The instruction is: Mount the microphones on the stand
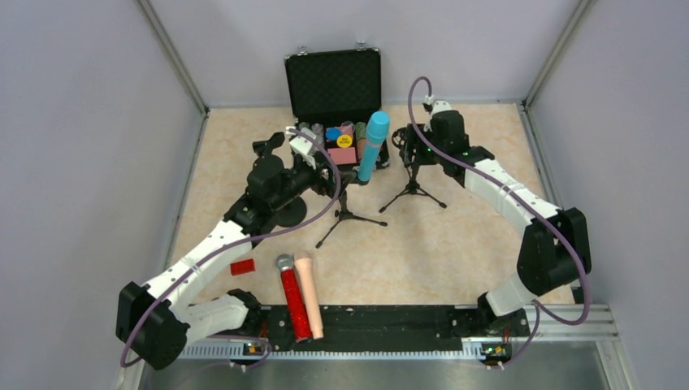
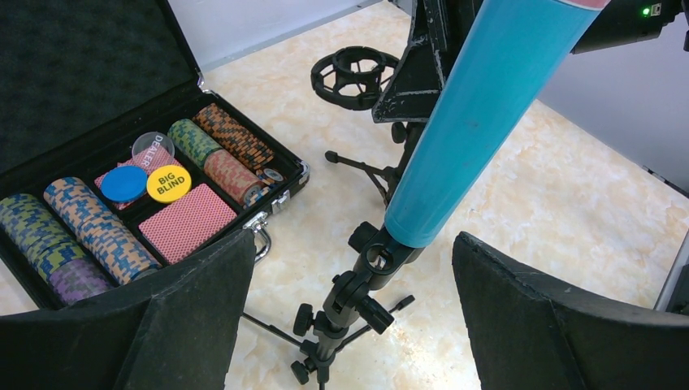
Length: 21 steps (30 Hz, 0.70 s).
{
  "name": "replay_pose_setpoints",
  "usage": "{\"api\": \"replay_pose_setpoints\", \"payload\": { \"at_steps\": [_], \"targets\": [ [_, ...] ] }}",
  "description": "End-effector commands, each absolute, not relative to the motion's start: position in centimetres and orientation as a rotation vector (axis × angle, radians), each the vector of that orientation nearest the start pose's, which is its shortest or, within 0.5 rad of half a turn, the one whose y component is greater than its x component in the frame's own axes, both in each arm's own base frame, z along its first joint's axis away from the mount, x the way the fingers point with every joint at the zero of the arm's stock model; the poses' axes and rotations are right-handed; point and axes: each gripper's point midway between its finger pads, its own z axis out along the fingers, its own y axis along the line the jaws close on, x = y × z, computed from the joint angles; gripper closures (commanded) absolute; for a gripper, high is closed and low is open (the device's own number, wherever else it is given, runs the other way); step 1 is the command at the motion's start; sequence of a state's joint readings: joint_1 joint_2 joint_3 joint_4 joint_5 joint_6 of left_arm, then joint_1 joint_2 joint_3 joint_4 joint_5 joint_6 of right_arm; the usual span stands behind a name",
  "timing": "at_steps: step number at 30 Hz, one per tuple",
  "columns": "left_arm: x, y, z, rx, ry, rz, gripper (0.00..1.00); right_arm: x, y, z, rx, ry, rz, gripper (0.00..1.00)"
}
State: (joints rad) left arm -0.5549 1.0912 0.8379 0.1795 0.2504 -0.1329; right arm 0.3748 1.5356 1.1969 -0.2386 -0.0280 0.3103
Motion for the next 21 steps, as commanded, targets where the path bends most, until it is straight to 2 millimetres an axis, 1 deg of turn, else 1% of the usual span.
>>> {"api": "replay_pose_setpoints", "payload": {
  "at_steps": [1,5,9,12,13,17,21],
  "targets": [
    [30.3,-24.7,30.7,0.533,1.532,-0.748,0.06,41.6,17.8,19.4,-0.158,2.156,0.298,0.40],
    [30.3,-24.6,30.8,0.529,1.532,-0.748,0.06,41.2,17.8,19.2,-0.168,2.157,0.286,0.51],
    [30.2,-24.7,30.8,0.531,1.532,-0.754,0.06,40.8,17.4,19.9,-0.165,2.134,0.278,0.73],
    [30.2,-24.7,30.8,0.529,1.534,-0.756,0.06,40.4,16.7,20.9,-0.147,2.102,0.263,0.94],
    [30.2,-24.7,30.8,0.528,1.535,-0.755,0.06,40.2,16.5,21.3,-0.140,2.092,0.258,0.99],
    [30.2,-24.7,30.8,0.529,1.535,-0.760,0.07,39.6,15.5,22.9,-0.108,2.044,0.232,1.00],
    [30.1,-24.8,30.9,0.529,1.534,-0.764,0.07,39.0,14.7,25.3,-0.079,1.981,0.229,1.00]
  ]
}}
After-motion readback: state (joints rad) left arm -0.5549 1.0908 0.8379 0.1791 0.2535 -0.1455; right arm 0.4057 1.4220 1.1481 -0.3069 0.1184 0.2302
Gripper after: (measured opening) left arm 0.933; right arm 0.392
